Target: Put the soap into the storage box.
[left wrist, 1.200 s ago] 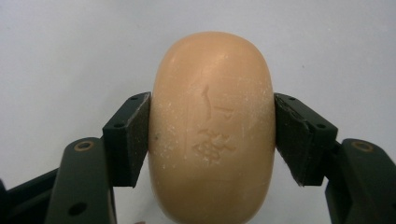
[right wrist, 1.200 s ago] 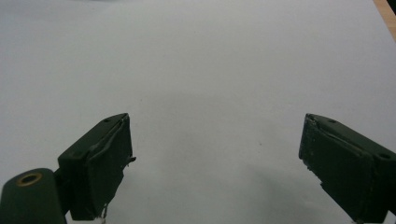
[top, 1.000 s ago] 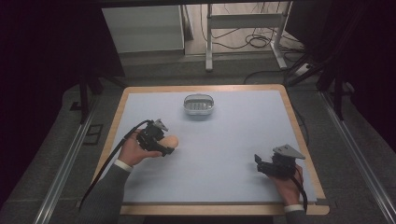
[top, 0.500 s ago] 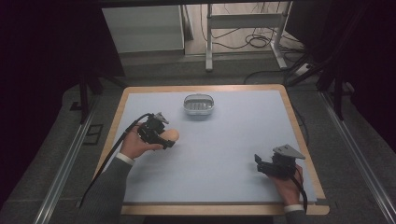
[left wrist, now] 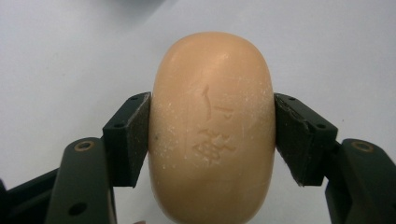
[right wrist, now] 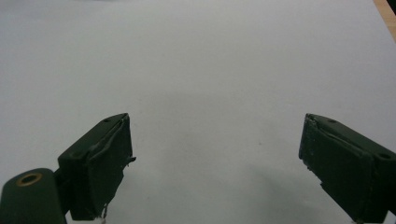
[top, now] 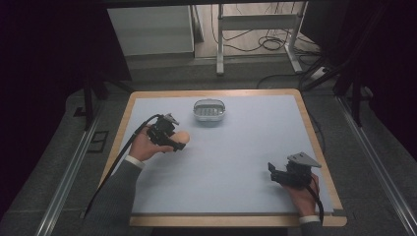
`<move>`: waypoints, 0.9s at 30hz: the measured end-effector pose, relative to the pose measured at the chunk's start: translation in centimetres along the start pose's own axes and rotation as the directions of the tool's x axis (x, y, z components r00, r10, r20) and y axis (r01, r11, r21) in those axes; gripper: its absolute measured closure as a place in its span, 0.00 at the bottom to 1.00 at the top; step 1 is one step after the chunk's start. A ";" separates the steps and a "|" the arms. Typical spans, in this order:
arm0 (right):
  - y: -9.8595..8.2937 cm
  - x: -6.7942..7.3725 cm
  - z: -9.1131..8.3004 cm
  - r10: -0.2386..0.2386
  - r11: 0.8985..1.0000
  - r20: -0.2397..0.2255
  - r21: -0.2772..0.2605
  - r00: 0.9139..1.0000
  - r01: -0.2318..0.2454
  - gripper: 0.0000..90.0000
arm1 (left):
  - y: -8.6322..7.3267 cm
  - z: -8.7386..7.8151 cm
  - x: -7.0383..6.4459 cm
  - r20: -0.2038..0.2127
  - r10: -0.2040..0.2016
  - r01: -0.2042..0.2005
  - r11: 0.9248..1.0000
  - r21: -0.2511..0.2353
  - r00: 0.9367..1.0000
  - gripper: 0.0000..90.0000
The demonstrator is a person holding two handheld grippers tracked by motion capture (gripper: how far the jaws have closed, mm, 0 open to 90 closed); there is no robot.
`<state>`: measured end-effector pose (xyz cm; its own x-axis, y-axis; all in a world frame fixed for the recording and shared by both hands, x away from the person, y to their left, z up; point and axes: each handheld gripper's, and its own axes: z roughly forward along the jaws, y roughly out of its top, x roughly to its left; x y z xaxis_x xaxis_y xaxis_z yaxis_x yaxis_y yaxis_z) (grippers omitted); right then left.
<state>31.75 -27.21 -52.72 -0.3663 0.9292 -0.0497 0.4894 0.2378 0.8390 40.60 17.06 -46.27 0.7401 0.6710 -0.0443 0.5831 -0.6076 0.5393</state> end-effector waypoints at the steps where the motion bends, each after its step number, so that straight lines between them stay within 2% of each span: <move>1: 0.0 0.0 0.0 0.000 1.000 0.000 0.001 1.000 0.000 0.11 | 0.1 0.0 0.1 -0.002 -0.002 0.002 1.000 0.001 1.000 0.37; 15: 0.0 0.0 0.0 0.003 1.000 -0.001 0.001 1.000 -0.003 0.11 | 1.3 -0.2 1.1 -0.015 -0.003 0.003 1.000 -0.004 1.000 0.37; 27: 0.0 0.0 0.0 0.002 1.000 0.001 0.000 1.000 -0.002 0.11 | 2.1 -0.1 1.7 -0.010 -0.012 0.012 1.000 -0.014 1.000 0.37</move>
<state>31.74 -27.22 -52.72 -0.3648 0.9298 -0.0485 0.4900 0.2361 0.8391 43.08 16.96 -45.15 0.7296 0.6825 -0.0427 0.5873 -0.5934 0.5505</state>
